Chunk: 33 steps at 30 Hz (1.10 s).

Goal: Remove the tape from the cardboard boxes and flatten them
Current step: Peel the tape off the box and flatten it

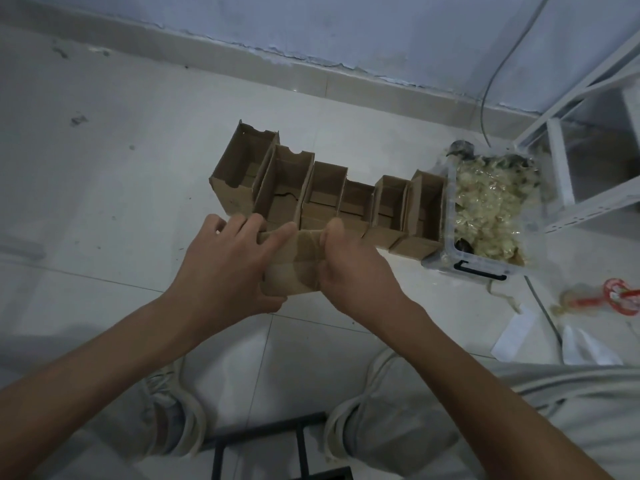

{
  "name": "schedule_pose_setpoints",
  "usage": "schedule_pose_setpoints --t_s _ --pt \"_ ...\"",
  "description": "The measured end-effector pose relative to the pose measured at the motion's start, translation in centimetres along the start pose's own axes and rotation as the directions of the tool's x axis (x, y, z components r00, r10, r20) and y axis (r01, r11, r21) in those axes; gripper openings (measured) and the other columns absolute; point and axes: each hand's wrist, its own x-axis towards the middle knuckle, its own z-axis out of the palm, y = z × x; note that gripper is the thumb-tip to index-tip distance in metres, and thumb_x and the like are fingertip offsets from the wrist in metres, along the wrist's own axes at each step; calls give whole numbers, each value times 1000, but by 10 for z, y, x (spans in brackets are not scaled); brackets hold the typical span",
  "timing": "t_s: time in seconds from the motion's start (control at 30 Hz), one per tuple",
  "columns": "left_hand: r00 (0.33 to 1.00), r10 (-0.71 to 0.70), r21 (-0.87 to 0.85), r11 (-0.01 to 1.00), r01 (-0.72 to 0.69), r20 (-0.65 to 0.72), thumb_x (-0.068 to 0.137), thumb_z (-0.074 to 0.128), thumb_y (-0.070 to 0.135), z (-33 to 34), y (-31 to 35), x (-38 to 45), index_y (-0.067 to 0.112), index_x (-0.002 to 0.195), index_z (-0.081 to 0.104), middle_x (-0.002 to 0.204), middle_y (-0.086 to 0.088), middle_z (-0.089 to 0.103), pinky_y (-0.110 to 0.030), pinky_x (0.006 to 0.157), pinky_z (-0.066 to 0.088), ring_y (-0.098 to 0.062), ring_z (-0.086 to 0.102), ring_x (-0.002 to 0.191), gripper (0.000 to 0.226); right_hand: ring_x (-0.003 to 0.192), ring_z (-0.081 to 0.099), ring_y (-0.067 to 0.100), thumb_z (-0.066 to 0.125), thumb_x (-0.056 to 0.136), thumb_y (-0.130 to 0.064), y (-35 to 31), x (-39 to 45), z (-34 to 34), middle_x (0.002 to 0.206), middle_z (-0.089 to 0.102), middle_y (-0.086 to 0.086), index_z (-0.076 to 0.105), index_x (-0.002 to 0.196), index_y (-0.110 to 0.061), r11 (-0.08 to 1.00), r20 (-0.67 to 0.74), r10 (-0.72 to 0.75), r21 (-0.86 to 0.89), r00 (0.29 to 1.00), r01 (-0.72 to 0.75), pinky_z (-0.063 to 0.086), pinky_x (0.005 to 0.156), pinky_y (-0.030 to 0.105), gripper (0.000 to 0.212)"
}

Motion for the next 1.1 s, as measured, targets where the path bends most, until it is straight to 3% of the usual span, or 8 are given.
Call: schedule_pose_setpoints --t_s 0.13,0.3,0.5,0.67,0.73,0.87,0.97,1.1 --pt "999 -33 -50 998 34 22 61 82 74 4 2 -2 24 146 51 115 -11 67 -46 83 50 -30 63 96 104 64 47 11 50 107 -31 -8 -9 13 89 55 -2 38 133 -14 996 -71 -10 -95 997 3 25 51 22 33" --pt "999 -40 -109 993 41 10 62 78 78 3 5 -5 26 147 49 118 -9 66 -46 84 50 -29 63 97 104 70 56 13 33 104 -67 -4 -5 7 82 53 -9 44 115 -24 982 -150 -3 -185 989 -25 39 61 30 46" --pt "1000 -14 -143 990 15 8 61 76 78 -3 2 -10 26 147 49 118 -6 64 -42 82 46 -25 60 95 104 63 54 11 29 112 -49 22 4 6 79 59 -5 55 105 -25 961 -165 -190 -231 968 150 49 62 32 36" --pt "1000 -16 -190 982 11 -24 63 75 77 -15 3 -7 25 146 48 114 -4 59 -38 79 38 -22 53 93 102 44 38 8 37 107 -38 27 7 0 57 46 -5 56 86 -19 952 -392 -286 -218 874 215 40 44 29 34" --pt "999 -24 -207 978 19 -22 64 72 77 -20 4 -7 25 145 48 113 -3 57 -37 79 35 -21 51 93 99 42 40 11 33 108 -38 25 7 -1 55 46 -5 54 83 -19 961 -445 -264 -196 856 195 41 43 30 38" --pt "996 -46 -204 978 30 -75 67 67 76 -29 9 -8 22 144 51 113 -5 59 -35 79 32 -22 52 93 96 44 34 1 27 108 -43 23 6 -2 56 33 -15 43 83 -27 978 -511 -207 -93 834 186 24 46 23 34" --pt "987 -64 -170 985 38 -148 68 73 72 -32 14 -7 18 144 54 114 -9 60 -37 80 34 -25 53 94 95 49 41 -1 20 108 -51 22 5 -6 62 39 -16 53 90 -25 985 -517 -166 -50 840 164 30 50 20 46" --pt "967 -46 -112 994 18 -251 68 82 66 -29 16 -10 14 141 58 113 -15 63 -40 79 42 -31 57 93 94 48 42 5 23 106 -63 18 3 -8 68 43 -12 50 89 -25 959 -515 -278 -199 811 202 37 45 23 50"
